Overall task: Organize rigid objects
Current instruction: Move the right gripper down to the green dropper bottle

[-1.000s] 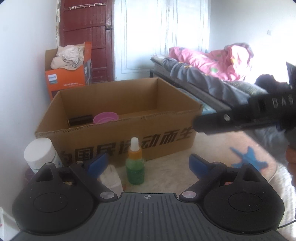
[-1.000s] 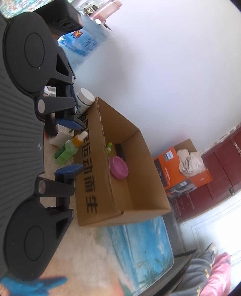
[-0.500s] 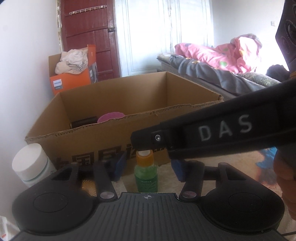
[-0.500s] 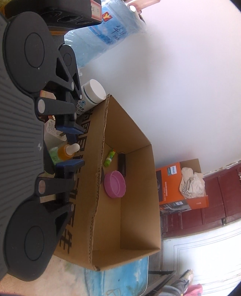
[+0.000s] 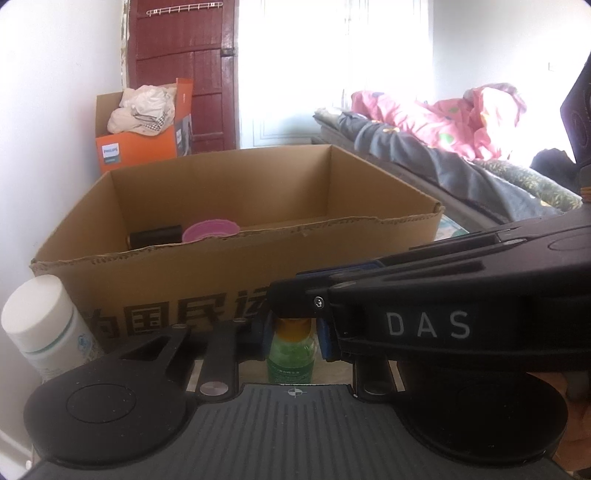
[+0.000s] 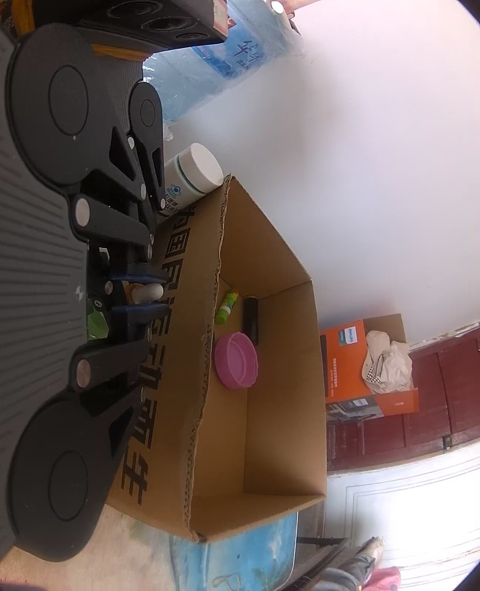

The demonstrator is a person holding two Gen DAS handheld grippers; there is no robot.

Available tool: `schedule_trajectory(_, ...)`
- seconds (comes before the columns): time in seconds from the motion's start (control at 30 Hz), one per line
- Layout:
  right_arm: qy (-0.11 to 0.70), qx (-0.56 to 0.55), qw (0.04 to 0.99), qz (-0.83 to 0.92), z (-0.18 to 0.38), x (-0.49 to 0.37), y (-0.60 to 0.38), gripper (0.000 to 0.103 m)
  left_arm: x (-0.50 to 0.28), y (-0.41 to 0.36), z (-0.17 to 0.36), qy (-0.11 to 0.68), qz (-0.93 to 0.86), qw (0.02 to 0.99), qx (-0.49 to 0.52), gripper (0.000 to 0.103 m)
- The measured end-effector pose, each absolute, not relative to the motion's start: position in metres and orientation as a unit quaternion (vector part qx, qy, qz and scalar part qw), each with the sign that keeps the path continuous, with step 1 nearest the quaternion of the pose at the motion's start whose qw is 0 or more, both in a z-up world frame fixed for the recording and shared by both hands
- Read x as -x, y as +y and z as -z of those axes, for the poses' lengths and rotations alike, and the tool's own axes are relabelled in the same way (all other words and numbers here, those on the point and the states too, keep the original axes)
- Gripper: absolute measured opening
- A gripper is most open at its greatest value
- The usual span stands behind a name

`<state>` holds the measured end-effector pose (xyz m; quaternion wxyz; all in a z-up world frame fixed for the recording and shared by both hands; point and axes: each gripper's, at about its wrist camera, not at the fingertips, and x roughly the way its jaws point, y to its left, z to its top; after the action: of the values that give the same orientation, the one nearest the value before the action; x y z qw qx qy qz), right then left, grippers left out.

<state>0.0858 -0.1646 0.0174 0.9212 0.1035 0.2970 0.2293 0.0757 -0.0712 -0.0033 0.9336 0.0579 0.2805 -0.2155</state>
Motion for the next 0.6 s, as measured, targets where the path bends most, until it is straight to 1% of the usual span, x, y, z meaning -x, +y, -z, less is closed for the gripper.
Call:
schedule_trajectory(0.27,0.303,-0.104,0.925,-0.204,-0.019,-0.066,-0.188,0.013,-0.069,-0.084,0.003,0.288,0.254,0.923,-0.031,0.023)
schedule_trajectory(0.47,0.308,-0.109,0.927,-0.184,-0.021,-0.050,-0.210,0.013,-0.057,-0.098,0.005,0.286,0.288,0.913,-0.033,0.023)
schedule_trajectory(0.53,0.309,-0.112,0.927,-0.183,-0.021,-0.047,-0.214,0.013,-0.053,-0.100,0.005,0.281,0.292,0.913,-0.044,0.025)
schedule_trajectory(0.6,0.309,-0.117,0.926,-0.181,-0.020,-0.046,-0.218,0.013,-0.051,-0.102,0.006,0.278,0.288,0.914,-0.059,0.029)
